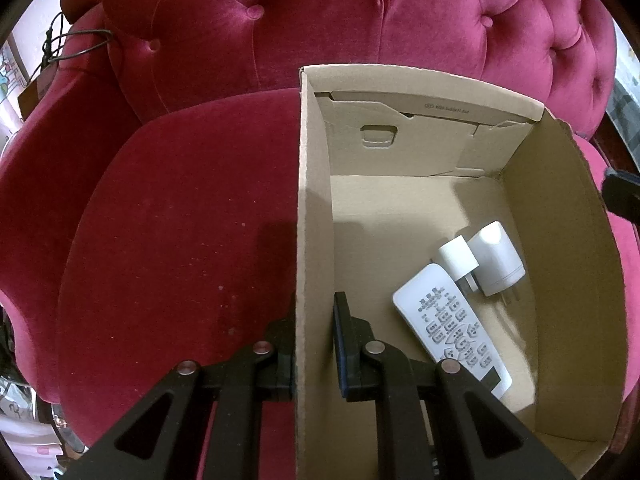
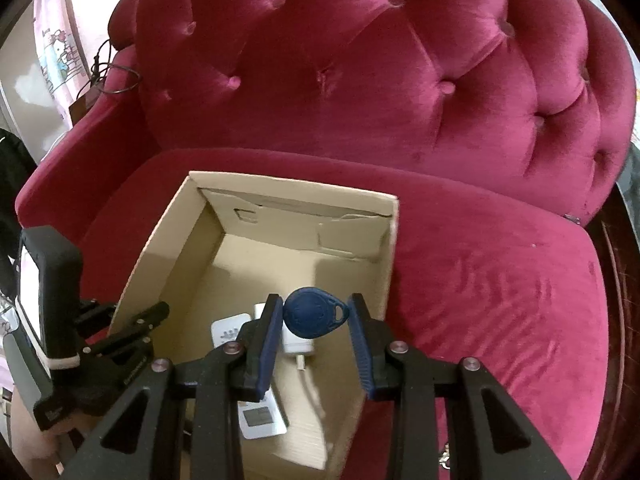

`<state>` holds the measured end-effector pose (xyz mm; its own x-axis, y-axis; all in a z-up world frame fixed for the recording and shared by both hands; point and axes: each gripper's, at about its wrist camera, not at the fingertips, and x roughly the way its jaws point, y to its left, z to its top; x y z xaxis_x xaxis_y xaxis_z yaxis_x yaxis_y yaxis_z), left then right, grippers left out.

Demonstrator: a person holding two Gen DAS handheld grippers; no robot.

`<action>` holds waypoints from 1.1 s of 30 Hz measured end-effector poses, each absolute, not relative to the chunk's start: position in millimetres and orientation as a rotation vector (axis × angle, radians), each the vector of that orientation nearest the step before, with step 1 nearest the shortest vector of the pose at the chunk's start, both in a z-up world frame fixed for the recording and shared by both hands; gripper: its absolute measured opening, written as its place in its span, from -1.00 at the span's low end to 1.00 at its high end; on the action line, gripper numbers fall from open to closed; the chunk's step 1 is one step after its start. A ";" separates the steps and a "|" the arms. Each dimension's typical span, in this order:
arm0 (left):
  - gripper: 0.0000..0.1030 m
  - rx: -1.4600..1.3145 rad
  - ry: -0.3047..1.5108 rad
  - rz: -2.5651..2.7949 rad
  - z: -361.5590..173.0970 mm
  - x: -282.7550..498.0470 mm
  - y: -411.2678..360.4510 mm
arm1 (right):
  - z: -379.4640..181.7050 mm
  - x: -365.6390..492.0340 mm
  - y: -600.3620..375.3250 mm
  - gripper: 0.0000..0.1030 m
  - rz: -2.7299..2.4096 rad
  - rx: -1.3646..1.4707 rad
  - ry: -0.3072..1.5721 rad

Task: Organize rigid objects
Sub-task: 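Carry the blue key fob into the box with the right gripper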

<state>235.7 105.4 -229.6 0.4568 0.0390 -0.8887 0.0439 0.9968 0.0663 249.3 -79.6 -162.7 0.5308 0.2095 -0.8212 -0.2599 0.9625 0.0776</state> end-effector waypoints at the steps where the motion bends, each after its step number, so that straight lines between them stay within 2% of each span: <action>1: -0.72 0.083 1.097 -0.003 -229.5 235.7 105.5 | -164.3 250.2 -76.4 -0.32 0.284 -0.057 0.974; 33: -0.71 0.065 1.099 -0.021 -230.3 235.9 110.6 | -237.6 275.9 -12.7 -0.31 0.285 -0.091 1.153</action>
